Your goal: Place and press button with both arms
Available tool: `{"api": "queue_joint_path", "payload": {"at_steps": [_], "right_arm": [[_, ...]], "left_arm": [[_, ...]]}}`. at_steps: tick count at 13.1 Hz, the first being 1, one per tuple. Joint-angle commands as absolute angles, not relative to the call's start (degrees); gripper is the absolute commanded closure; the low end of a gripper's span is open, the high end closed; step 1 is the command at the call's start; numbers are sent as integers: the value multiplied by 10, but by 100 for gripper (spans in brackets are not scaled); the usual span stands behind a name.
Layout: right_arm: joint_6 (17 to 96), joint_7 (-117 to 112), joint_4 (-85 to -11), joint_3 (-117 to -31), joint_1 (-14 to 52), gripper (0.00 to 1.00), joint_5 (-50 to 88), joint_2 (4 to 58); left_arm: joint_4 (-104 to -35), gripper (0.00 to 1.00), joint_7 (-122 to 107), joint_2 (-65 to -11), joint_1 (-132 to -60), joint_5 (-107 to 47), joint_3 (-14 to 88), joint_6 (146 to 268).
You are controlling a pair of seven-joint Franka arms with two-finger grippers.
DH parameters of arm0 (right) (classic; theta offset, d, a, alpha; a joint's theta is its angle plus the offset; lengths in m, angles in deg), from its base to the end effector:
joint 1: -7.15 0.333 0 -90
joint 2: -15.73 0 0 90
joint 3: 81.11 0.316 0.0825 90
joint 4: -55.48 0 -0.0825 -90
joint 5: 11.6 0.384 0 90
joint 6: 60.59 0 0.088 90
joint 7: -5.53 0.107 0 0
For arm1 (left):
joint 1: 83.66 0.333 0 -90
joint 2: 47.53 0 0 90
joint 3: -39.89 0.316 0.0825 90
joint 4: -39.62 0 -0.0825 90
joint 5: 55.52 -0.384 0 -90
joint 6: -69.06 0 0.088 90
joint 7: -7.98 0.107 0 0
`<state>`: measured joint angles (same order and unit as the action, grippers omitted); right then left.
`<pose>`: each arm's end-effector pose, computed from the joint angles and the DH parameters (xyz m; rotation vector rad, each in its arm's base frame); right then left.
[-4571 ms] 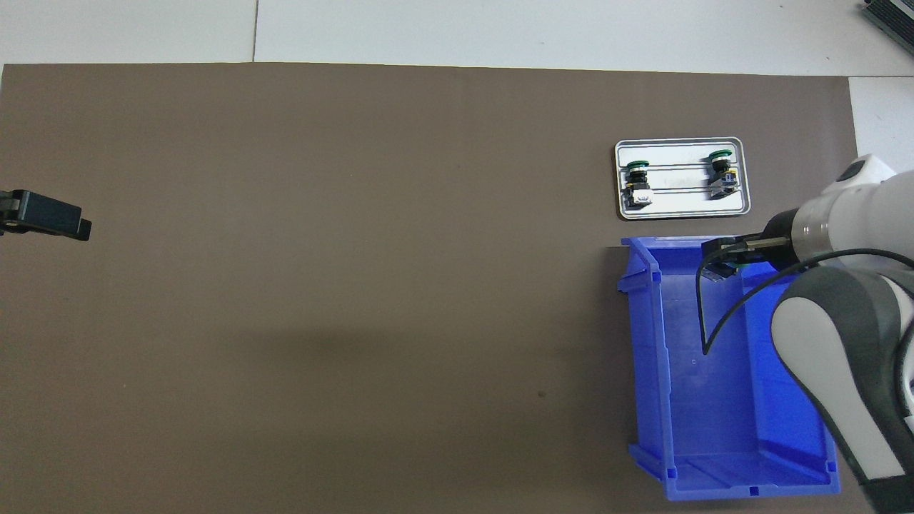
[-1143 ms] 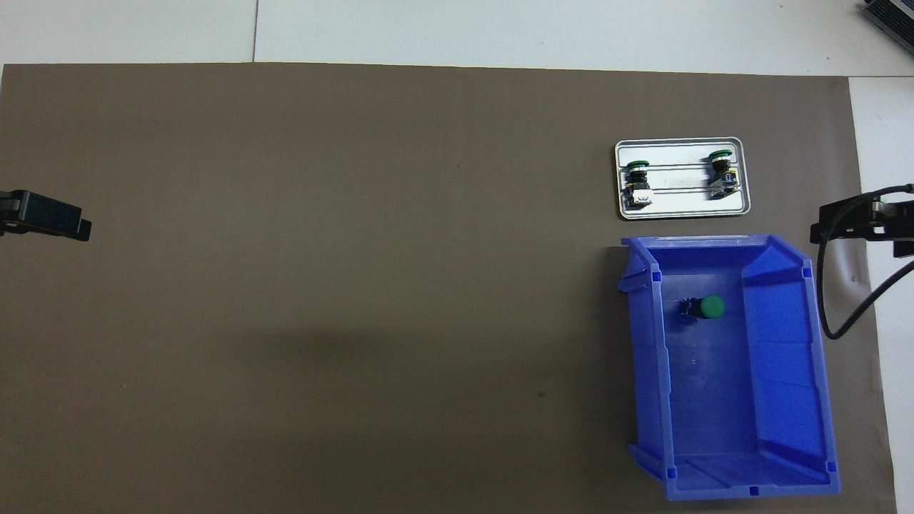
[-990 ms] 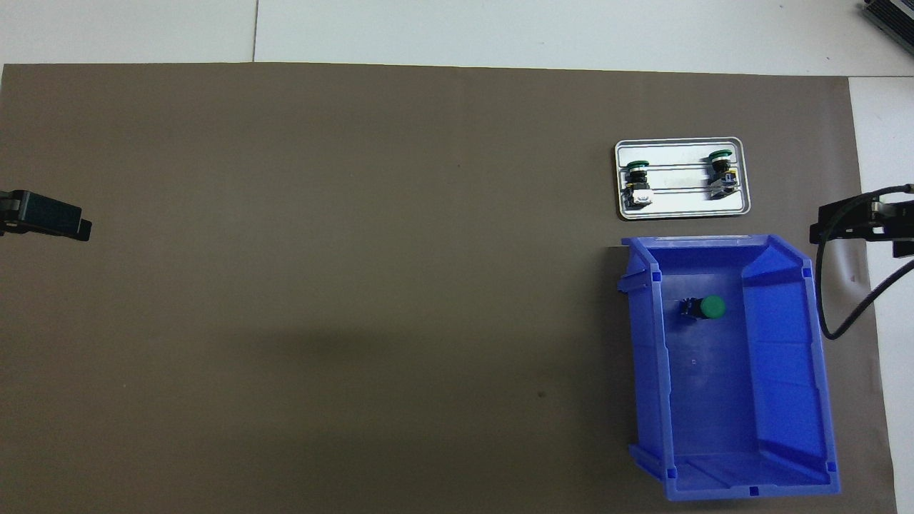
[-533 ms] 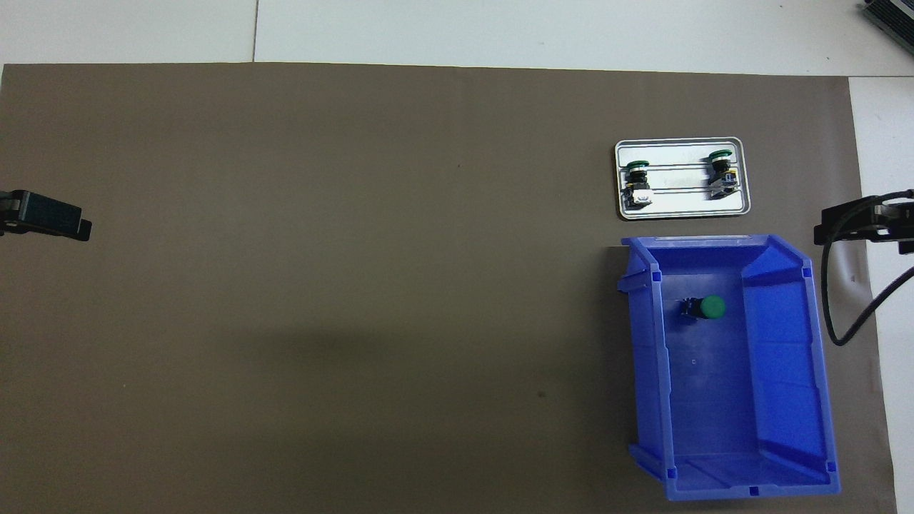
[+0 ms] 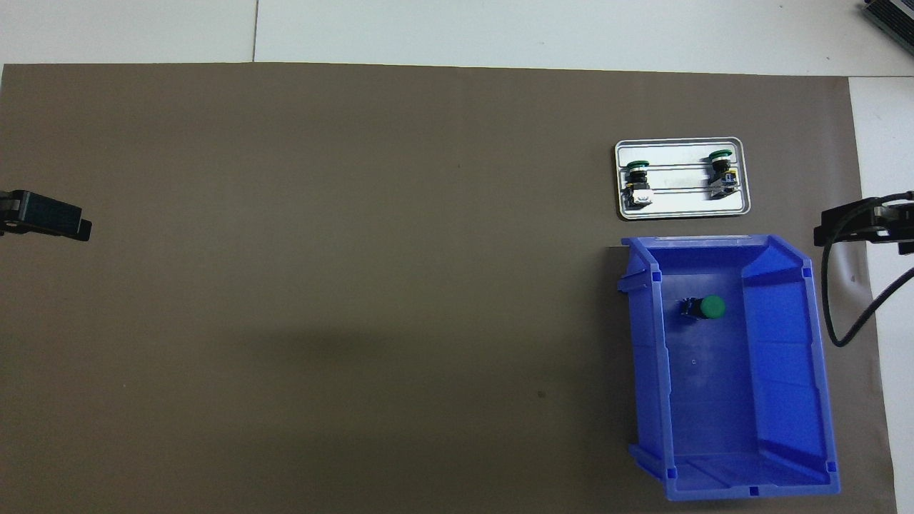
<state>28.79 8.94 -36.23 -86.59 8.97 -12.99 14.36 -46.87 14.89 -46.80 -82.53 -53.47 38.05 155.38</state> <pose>0.5443 -0.0381 0.6226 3.1136 -0.1924 -0.0264 0.5523 -0.0107 0.6407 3.0975 -0.2094 -0.0213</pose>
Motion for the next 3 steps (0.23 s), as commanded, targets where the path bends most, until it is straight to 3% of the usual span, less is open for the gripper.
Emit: {"api": "queue_joint_path", "payload": {"at_steps": [1, 3], "right_arm": [[287, 76, -372, -863, 83, 0, -134, 134], [287, 76, -372, -863, 84, 0, -134, 134]], "left_arm": [[-485, 0, 147, -483, -817, -534, 375, 1555], [-485, 0, 147, -483, -817, -534, 376, 1555]]}}
